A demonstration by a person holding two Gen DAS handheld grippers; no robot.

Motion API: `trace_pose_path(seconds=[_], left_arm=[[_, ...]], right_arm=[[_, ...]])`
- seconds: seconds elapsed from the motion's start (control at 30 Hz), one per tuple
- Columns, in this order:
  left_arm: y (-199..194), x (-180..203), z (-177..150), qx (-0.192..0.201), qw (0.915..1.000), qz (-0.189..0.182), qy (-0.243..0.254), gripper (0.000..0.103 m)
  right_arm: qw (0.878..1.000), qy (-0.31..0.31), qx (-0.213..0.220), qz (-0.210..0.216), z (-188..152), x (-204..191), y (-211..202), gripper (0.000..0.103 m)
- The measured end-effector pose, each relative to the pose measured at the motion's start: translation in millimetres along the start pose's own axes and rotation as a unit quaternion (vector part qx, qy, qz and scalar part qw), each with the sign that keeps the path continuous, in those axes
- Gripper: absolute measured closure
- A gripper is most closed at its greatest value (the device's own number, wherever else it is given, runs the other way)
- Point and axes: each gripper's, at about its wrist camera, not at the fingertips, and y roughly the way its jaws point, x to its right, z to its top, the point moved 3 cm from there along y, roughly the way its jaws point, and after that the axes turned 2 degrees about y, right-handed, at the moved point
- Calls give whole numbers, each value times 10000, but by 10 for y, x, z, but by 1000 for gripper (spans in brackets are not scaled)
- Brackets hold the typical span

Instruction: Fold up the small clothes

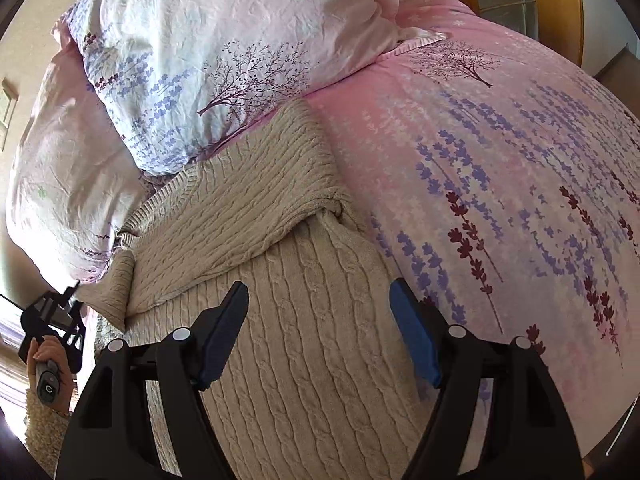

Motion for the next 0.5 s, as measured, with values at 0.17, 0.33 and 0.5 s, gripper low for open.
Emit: trace_pose_path(seconds=[0.17, 0.33, 0.5], left_arm=[[622, 1042, -1055, -1243, 9462, 211, 2979, 95], [1147, 1126, -2534, -2715, 7887, 967, 5431, 65], [891, 911, -2571, -2835, 7843, 1024, 5423, 53]], right_arm=[[9997, 231, 79, -74, 44, 204, -64, 29], [9993, 343, 103, -82, 52, 295, -108, 29], [9989, 161, 226, 391, 180, 139, -196, 40]])
